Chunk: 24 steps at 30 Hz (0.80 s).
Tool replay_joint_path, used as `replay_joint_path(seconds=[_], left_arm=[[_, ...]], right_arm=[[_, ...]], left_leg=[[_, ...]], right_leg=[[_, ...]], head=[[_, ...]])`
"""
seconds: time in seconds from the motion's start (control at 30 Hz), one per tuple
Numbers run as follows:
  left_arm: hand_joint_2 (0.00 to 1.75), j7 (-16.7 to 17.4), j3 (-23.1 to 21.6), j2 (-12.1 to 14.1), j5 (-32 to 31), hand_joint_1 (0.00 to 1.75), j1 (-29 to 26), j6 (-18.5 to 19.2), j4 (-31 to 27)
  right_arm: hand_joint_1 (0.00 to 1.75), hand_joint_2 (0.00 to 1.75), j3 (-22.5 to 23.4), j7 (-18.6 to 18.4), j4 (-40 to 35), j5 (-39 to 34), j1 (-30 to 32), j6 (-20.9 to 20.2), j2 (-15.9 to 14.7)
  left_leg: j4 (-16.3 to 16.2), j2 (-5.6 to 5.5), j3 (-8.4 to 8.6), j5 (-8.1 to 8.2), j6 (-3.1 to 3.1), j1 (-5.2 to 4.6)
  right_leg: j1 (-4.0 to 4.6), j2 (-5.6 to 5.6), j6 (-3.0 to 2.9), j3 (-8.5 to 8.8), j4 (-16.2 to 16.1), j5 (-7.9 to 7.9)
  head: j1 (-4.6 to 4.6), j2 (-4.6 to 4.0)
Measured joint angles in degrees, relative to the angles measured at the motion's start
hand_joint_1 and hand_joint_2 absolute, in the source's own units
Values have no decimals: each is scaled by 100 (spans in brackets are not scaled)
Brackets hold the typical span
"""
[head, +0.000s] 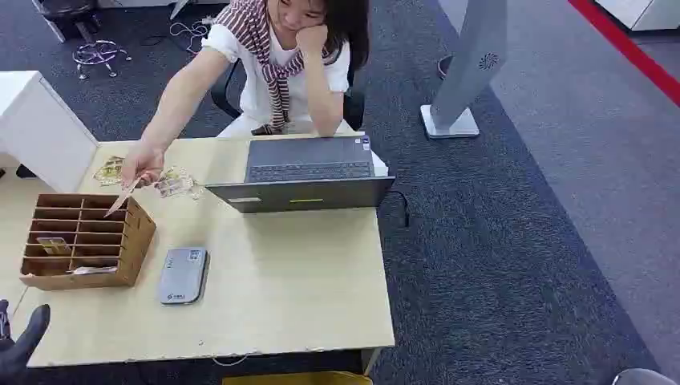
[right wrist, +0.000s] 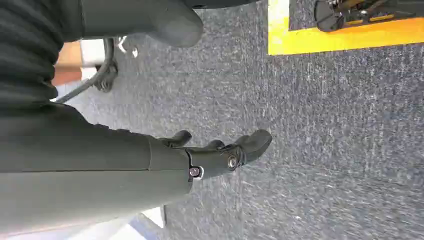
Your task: Pass the card to the sensor for recognition and then transmit it.
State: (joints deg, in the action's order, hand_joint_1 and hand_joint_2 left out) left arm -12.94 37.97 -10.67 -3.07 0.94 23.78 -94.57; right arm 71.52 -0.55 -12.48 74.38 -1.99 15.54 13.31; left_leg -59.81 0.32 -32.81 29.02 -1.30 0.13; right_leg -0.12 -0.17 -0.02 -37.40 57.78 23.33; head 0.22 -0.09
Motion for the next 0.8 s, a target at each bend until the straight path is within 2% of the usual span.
replay_joint_path(seconds=[0.8], left_arm=[[175, 973, -2485, 923, -3910, 0, 1266, -1688, 341]], right_arm=[[0, 175, -304, -234, 0, 420, -178, -151, -39]], left_leg=[[-1, 5, 3, -3, 3, 0]], right_leg=[[1, 11, -6, -6, 2, -6]], head=[[-2, 2]])
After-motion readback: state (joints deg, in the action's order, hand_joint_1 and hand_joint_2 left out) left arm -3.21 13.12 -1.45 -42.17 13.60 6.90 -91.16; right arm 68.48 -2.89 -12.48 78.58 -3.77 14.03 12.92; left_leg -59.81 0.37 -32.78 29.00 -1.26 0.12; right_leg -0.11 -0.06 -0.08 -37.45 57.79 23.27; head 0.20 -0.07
